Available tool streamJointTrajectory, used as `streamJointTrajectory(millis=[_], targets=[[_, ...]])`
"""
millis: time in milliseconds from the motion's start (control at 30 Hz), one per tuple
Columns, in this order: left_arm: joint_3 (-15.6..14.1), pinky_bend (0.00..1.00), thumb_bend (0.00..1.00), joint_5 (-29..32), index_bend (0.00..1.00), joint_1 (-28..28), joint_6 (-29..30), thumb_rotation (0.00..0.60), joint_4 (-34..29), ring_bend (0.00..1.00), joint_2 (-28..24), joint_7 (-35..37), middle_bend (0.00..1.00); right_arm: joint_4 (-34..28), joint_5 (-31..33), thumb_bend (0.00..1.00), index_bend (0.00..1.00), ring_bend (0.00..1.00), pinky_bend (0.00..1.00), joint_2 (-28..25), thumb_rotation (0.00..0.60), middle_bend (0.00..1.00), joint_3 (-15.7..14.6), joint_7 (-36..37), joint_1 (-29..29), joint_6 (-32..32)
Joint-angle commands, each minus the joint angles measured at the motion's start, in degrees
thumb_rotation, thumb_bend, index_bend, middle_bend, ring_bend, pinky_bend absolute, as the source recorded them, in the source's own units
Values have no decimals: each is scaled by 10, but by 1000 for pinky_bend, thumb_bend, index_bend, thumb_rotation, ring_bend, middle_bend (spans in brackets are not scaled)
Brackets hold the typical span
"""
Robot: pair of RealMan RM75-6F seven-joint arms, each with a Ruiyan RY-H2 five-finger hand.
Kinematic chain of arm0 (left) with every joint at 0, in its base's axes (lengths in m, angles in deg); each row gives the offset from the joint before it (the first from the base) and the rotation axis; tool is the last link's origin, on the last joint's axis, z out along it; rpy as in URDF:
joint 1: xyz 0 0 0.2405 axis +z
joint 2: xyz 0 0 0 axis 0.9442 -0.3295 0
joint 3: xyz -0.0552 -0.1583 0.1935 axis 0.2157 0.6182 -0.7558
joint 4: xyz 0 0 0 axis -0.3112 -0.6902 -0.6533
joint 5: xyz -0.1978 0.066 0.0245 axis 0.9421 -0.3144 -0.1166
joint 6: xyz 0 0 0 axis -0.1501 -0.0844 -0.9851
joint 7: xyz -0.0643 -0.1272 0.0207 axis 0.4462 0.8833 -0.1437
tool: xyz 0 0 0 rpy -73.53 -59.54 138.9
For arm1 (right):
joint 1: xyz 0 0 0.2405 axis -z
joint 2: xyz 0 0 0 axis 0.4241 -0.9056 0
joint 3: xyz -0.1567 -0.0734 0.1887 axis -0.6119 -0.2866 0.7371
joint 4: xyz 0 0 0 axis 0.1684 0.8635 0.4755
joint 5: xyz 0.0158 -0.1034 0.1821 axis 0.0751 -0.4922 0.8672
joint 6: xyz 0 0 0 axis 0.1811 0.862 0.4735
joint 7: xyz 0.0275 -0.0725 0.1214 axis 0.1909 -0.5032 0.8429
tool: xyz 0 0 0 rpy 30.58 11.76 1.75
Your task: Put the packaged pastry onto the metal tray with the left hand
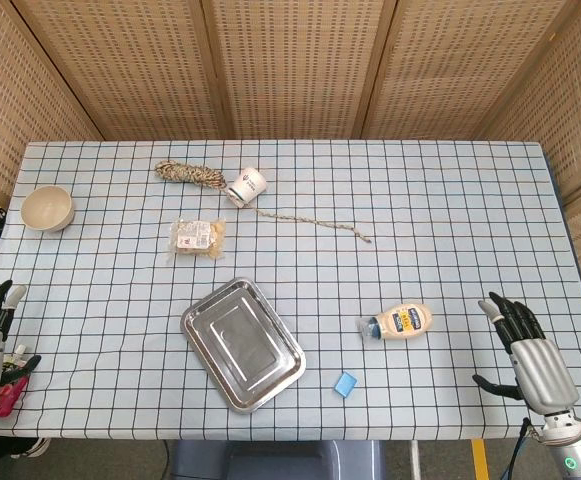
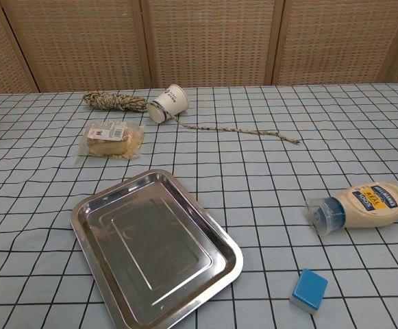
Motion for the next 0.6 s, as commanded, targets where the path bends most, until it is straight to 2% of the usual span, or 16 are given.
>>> streamJointTrajectory(millis=[33,333,533,600], targets=[[0,0,35,0,0,0,-1,600,0,0,0,0,0,0,0,41,0,0,0,0,600,0,0,0,0,0],[7,0,35,12,0,-6,-9,600,-1,0,7,-9,0,-1,1,41,0,0,0,0,600,0,1,2,-1,-1],[39,0,35,60,0,-48,-65,600,-7,0,20,-45,0,1,12,41,0,0,0,-1,600,0,6,7,-3,-5],[64,0,35,92,0,-85,-109,600,-10,0,26,-81,0,2,18,41,0,0,0,-2,600,0,10,12,-3,-4]])
